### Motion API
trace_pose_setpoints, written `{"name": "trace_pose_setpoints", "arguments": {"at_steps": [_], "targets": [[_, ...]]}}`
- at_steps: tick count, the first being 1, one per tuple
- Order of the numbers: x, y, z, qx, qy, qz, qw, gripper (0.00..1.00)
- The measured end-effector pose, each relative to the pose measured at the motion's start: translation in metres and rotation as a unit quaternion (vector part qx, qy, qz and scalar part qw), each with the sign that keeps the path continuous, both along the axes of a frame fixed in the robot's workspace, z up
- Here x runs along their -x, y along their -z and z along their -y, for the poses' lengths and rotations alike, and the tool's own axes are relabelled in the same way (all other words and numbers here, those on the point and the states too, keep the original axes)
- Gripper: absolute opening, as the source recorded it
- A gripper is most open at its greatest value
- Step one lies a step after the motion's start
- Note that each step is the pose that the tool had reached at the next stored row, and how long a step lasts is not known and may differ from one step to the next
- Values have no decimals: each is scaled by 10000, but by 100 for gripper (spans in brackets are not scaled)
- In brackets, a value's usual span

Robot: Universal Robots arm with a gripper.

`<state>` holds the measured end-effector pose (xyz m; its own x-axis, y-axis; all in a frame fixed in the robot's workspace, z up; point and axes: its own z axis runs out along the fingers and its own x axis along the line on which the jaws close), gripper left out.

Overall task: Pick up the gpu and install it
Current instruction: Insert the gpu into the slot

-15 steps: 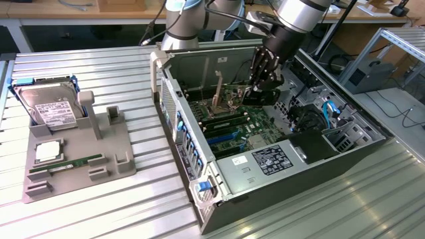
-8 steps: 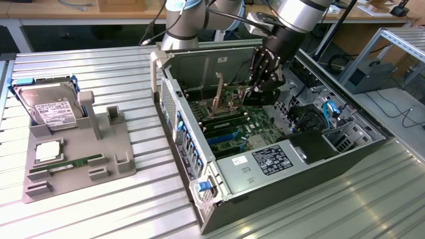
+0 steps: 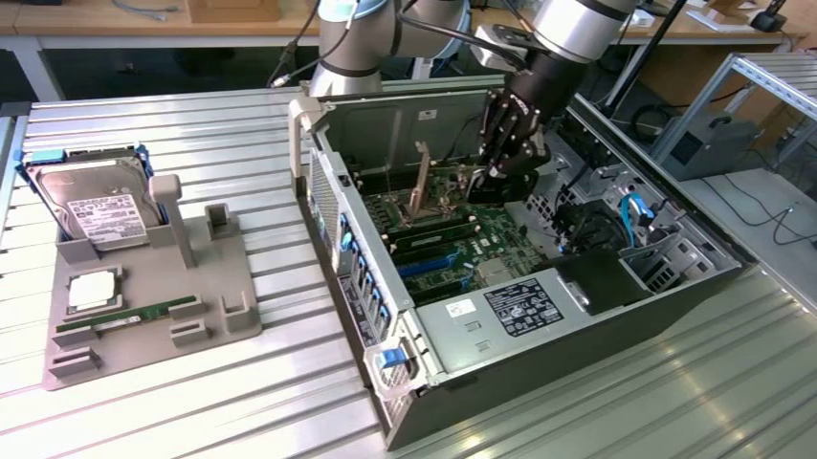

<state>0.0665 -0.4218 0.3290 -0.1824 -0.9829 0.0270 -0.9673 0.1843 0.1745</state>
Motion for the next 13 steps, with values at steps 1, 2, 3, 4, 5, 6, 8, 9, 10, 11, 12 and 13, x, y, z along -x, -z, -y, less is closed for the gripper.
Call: {"name": "trace_pose_setpoints", "arguments": {"at_steps": [1, 2, 3, 4, 5, 6, 8, 9, 10, 11, 12, 13], "targets": [[0, 0, 0, 0, -11, 0, 10000, 28], [0, 0, 0, 0, -24, 0, 10000, 28], [0, 0, 0, 0, -45, 0, 10000, 28], [0, 0, 0, 0, -71, 0, 10000, 28], [0, 0, 0, 0, -94, 0, 10000, 28], [0, 0, 0, 0, -124, 0, 9999, 28], [0, 0, 0, 0, -169, 0, 9999, 28], [0, 1, 0, 0, -184, 0, 9998, 28], [0, 1, 0, 0, -200, 0, 9998, 28], [0, 1, 0, 0, -227, 0, 9997, 28], [0, 1, 0, 0, -247, 0, 9997, 28], [0, 1, 0, 0, -261, 0, 9997, 28]]}}
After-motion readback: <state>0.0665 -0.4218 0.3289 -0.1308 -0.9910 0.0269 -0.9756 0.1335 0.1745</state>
